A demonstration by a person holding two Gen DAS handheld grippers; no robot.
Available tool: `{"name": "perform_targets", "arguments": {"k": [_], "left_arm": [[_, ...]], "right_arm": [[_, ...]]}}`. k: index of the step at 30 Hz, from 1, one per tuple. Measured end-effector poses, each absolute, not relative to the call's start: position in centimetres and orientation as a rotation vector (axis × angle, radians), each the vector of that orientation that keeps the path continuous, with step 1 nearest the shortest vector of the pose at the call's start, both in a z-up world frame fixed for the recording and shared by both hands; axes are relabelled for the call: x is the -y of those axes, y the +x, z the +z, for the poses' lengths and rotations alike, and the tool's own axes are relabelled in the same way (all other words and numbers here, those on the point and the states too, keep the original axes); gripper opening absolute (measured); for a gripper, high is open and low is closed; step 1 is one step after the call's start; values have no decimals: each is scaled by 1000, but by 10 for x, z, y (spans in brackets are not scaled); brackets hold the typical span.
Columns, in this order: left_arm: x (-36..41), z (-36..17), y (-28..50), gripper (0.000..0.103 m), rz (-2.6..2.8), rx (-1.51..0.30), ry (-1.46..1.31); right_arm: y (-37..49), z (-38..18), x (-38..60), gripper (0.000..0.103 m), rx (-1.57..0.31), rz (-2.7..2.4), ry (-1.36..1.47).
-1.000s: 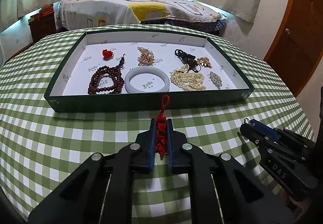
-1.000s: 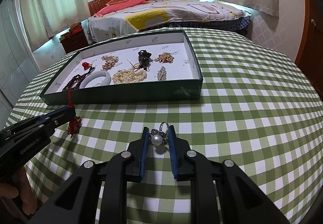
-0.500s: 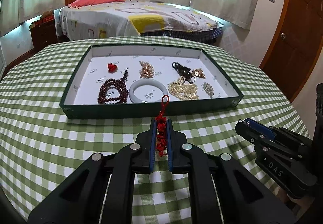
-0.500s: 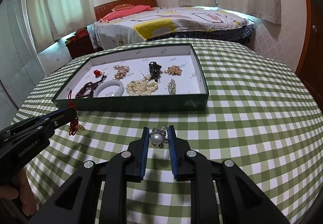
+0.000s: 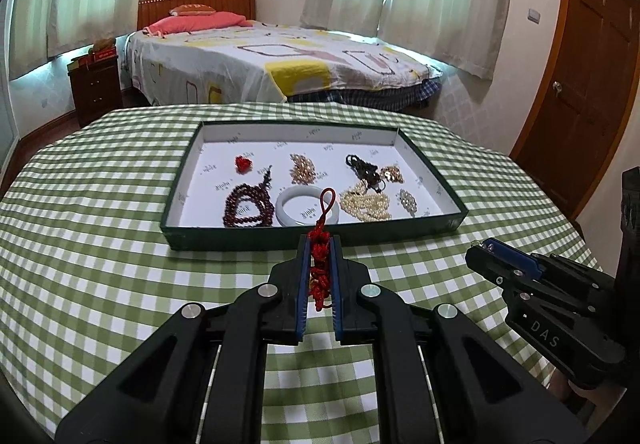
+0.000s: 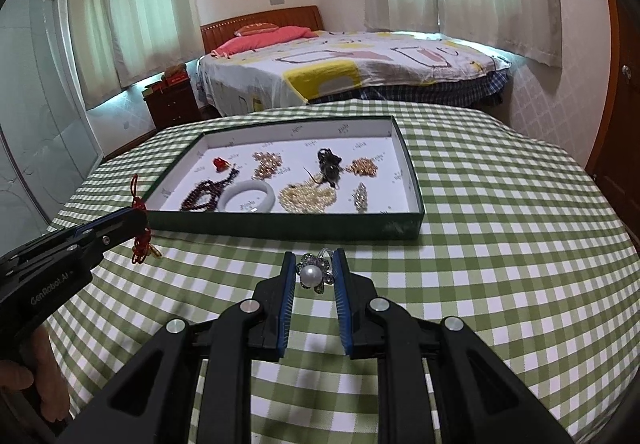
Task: Organize jewelry
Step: 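Carry the red charm with the left tool into the box while the right tool carries the ring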
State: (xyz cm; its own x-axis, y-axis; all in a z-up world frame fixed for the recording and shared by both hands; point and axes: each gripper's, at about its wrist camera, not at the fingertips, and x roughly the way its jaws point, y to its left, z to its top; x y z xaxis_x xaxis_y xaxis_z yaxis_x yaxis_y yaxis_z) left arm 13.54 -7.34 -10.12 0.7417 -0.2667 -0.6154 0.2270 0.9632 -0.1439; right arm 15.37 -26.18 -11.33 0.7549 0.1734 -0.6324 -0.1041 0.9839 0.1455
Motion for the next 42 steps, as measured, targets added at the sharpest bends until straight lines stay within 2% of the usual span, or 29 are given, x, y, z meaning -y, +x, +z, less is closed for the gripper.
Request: {"name": "perform_targets", "arguments": {"k": [20,29,42], "left_arm": [[44,-48,142,10,-245,-565,-90],[47,-25,180,10,-237,-501,-73],[56,-28,247,10,-229,-494,-41]], "right_arm": [[164,-54,246,20,-561,213,83],[202,-23,241,20,-480,232,56],[264,-24,244,20,-454,236,30]]}}
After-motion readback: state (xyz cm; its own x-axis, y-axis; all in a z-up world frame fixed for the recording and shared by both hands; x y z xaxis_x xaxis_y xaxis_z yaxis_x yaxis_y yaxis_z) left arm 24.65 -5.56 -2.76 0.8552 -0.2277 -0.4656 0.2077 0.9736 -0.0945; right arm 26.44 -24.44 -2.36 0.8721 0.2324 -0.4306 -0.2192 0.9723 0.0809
